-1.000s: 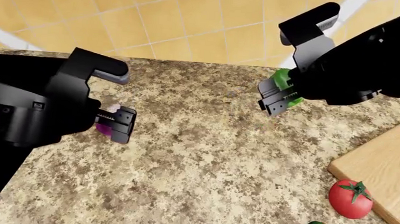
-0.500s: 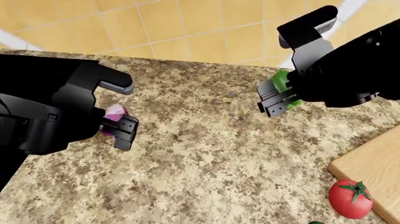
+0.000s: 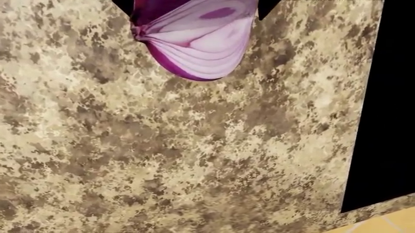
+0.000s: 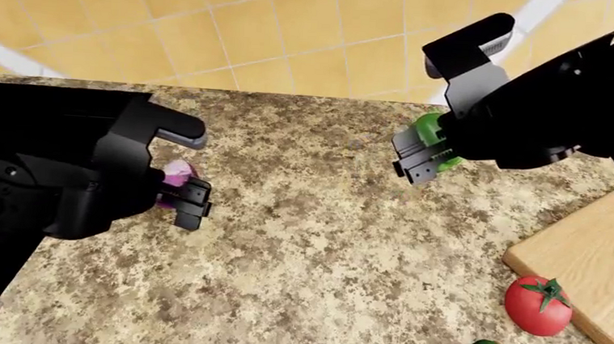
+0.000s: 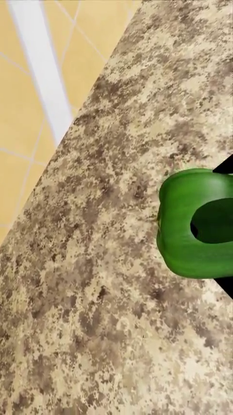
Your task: Place the avocado, onion, tomato and bell pepper on the cutting board.
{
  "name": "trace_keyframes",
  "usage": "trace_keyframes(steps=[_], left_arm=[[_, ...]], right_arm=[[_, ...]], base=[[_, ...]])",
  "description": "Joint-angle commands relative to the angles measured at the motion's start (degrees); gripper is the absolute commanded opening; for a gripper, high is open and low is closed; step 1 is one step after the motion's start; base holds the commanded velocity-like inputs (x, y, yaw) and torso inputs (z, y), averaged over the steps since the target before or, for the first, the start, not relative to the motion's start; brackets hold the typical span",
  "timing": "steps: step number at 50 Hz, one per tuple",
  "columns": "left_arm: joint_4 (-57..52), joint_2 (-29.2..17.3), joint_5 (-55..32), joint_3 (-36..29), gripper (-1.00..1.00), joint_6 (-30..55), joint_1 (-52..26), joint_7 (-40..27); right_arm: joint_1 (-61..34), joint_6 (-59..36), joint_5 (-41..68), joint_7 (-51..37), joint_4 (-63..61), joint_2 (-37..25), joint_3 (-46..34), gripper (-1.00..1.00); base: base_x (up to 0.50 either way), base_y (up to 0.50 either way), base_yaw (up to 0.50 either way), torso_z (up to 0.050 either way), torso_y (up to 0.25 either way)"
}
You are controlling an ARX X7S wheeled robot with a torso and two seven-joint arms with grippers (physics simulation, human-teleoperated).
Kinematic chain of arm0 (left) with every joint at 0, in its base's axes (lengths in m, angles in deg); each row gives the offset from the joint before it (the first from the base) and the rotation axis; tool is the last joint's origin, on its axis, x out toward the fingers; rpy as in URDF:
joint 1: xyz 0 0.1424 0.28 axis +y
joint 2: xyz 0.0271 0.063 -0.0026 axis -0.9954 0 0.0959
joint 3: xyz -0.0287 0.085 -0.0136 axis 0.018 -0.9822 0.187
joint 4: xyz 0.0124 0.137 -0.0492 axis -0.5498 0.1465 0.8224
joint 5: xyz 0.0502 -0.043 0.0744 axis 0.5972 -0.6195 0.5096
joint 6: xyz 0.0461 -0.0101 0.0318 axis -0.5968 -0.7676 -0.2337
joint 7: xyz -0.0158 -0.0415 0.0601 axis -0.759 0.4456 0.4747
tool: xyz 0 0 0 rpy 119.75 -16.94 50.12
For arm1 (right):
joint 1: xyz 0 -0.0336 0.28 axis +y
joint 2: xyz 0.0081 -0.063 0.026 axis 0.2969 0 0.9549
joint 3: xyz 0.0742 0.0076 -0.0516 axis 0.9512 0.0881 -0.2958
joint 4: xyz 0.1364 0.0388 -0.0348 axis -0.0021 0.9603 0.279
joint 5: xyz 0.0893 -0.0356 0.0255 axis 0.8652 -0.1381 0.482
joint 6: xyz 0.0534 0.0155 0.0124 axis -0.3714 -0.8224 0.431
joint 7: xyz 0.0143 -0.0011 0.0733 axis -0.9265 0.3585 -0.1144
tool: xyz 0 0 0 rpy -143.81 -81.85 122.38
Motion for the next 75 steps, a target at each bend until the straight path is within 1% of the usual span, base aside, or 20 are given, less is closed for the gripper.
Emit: trace_keyframes(steps=[1,5,9,13,17,19,22,25,26,27,33,36,38,39,45,47,50,66,75], left_arm=[[-0.11,-0.55,-0.67,0.04,-1.0,-0.56,0.96,-1.61],[-1.34,-0.84,-1.29,0.49,-1.0,-0.08,-0.03,-2.51],[-3.21,-1.03,-2.61,1.92,-1.0,0.42,-2.72,-3.67],[-4.81,-0.93,-3.54,3.22,-1.0,1.09,-6.3,-5.25],[-6.14,-0.55,-4.05,3.75,-1.0,1.93,-9.5,-6.02],[-6.16,-0.01,-4.54,3.46,-1.0,2.62,-10.14,-6.04],[-6.27,0.68,-4.53,3.27,-1.0,2.99,-11.56,-5.9],[-6.88,1.51,-5.17,3.27,-1.0,3.65,-13.13,-6.38],[-7.05,1.65,-5.64,3.36,-1.0,3.89,-13.36,-6.81],[-8.3,2.06,-6.43,3.89,-1.0,3.47,-13.53,-6.66],[-8.41,3.04,-6.97,3.3,-1.0,4.36,-14.71,-7.55],[-8.28,3.2,-6.2,3.03,-1.0,3.86,-14.79,-6.87],[-7.97,3.44,-5.46,2.58,-1.0,3.61,-14.77,-6.3],[-7.76,3.57,-5.06,2.26,-1.0,3.59,-14.8,-6.05],[-7.1,4.16,-3.69,1.32,-1.0,3.28,-15.42,-5.03],[-7.1,4.45,-3.12,1.02,-1.0,3.09,-15.79,-4.77],[-7.89,5.28,-2.66,0.24,-1.0,3.31,-16.4,-4.67],[-5.84,7.63,-0.27,-1.16,-1.0,2.22,-19.61,-1.8],[-5.4,8.11,1.31,-1.95,-1.0,1.12,-20.23,-0.41]], right_arm=[[-0.21,-0.46,0.08,-0.72,-0.94,-0.52,0.33,-1.0],[-0.42,0.26,0.26,-0.14,-1.54,-1.2,0.76,-1.0],[-0.58,1.09,1.77,-0.19,-5.48,-3.2,2.43,-1.0],[-0.75,-0.06,4.47,-1.08,-7.76,-5.06,3.84,-1.0],[-0.11,0.89,9.36,-3.95,-9.37,-7.0,7.7,-1.0],[0.14,1.36,9.23,-4.15,-11.11,-7.85,7.89,-1.0],[0.87,3.0,11.93,-6.7,-12.32,-8.6,10.32,-1.0],[0.82,2.58,13.02,-7.72,-13.93,-9.52,10.68,-1.0],[0.34,0.01,13.49,-7.51,-14.11,-9.46,9.28,-1.0],[0.96,1.11,12.96,-6.77,-15.17,-10.07,9.64,-1.0],[0.45,0.96,13.68,-7.39,-15.51,-10.2,9.8,-1.0],[0.28,1.4,13.23,-7.24,-15.62,-10.31,9.83,-1.0],[0.48,3.82,12.28,-8.25,-15.47,-10.49,10.9,-1.0],[0.44,3.32,12.33,-7.18,-15.54,-10.48,10.56,-1.0],[0.97,4.61,11.89,-7.42,-16.18,-10.59,10.82,-1.0],[0.68,3.53,11.74,-7.32,-15.81,-10.48,10.02,-1.0],[1.18,3.64,12.13,-8.75,-15.77,-10.62,10.02,-1.0],[1.13,3.77,13.67,-9.41,-15.95,-12.35,10.69,-1.0],[1.67,3.99,14.18,-10.07,-16.25,-13.35,10.77,-1.0]], base=[[0.0,0.0,0.0,0.0,0.0],[0.0,0.0,0.0,0.0,0.0],[0.0,0.0,0.0,0.0,0.0],[0.0,0.0,0.0,0.0,0.0],[0.0,0.0,0.0,0.0,0.0],[0.0,0.0,0.0,0.0,0.0],[0.0,0.0,0.0,0.0,0.0],[0.0,0.0,0.0,0.0,0.0],[0.0,0.0,0.0,0.0,0.0],[-0.5,0.17,0.0,0.0,0.0],[-0.5,0.03,0.0,0.0,0.002],[-0.5,0.0,0.0,0.0,0.0],[-0.41,0.13,0.0,0.0,0.0],[0.0,0.0,0.0,0.0,0.0],[0.0,0.0,0.0,0.0,0.0],[0.0,0.0,0.0,0.0,0.0],[-0.17,-0.5,0.0,0.0,0.0],[-0.17,-0.5,0.0,0.001,0.0],[-0.15,-0.5,0.0,0.0,0.0]])
